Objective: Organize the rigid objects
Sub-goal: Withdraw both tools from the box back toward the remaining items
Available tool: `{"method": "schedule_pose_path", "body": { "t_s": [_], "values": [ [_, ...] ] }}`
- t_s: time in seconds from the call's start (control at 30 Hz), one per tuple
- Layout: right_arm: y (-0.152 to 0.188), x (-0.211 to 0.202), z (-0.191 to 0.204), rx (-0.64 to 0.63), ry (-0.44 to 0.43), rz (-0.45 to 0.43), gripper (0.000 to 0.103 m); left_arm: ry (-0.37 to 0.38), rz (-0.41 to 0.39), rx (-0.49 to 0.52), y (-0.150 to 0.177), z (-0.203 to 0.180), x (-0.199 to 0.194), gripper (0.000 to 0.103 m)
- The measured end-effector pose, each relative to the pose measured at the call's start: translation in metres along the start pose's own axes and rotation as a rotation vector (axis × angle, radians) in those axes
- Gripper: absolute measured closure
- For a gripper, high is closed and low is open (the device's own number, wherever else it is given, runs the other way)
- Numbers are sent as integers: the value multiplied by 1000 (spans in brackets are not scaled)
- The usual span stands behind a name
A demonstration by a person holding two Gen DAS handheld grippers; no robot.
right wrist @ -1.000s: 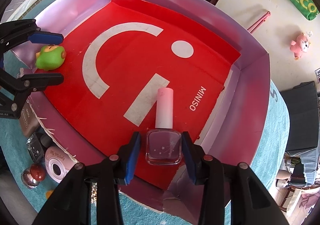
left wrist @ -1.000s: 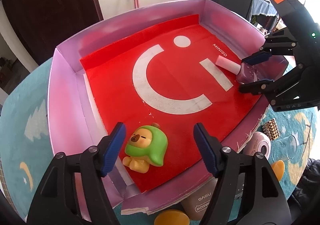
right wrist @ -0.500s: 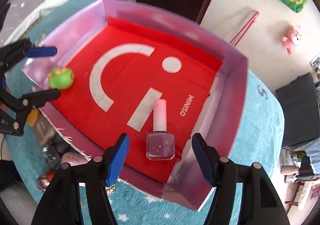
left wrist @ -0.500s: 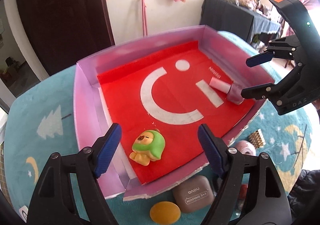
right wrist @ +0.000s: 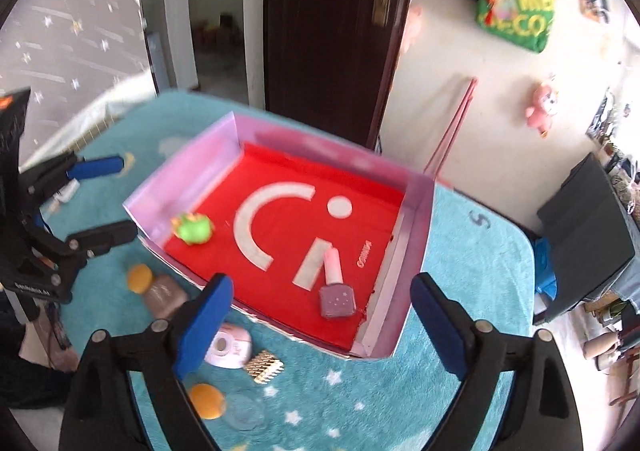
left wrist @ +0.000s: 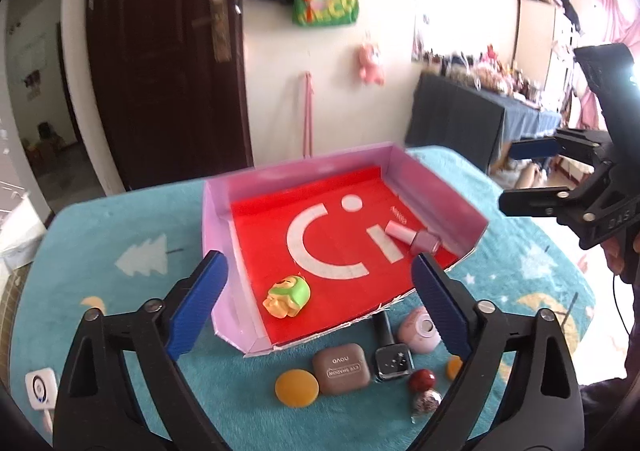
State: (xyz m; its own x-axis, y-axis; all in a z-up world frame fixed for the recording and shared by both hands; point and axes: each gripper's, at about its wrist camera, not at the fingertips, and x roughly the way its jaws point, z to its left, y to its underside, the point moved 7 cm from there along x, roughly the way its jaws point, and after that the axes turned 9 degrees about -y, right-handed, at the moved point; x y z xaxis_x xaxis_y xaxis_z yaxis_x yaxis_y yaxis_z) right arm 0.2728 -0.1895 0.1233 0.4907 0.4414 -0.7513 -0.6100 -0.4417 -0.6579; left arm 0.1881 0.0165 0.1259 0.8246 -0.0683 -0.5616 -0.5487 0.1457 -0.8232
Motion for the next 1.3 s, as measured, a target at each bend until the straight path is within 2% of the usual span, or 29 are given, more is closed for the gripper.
{"method": "schedule_pose_path", "body": {
  "t_s": [0.13,0.23,0.4,0.5,0.63,0.73,0.83,0.93,1.03,1.2,1.3],
  "values": [
    [4,-42,17,18,10,-136,0,-33,-94,-24,5,-3,-33,2],
    [14,-65,29,24,47,-220,0,-60,-150,-45,16,-8,-52,1],
    [45,-90,49,14,151,-333,0,-106,-185,-93,49,-19,-66,0],
    [72,-92,57,50,170,-383,0,-132,-192,-115,71,-24,-67,0],
    [109,-76,62,82,223,-392,0,-157,-155,-148,102,-31,-54,0],
    [134,-56,65,101,223,-380,0,-140,-103,-182,123,-32,-40,0],
    [156,-32,66,120,212,-356,0,-147,-97,-191,136,-32,-34,0],
    [169,-16,66,131,209,-335,0,-168,-99,-177,148,-35,-28,0],
    [179,-9,63,205,178,-376,0,-157,-58,-169,161,-38,-17,0],
    [192,5,60,212,238,-358,0,-158,-34,-165,166,-39,-9,0],
    [195,13,59,219,232,-335,0,-155,-30,-169,166,-39,-8,0]
  ]
}}
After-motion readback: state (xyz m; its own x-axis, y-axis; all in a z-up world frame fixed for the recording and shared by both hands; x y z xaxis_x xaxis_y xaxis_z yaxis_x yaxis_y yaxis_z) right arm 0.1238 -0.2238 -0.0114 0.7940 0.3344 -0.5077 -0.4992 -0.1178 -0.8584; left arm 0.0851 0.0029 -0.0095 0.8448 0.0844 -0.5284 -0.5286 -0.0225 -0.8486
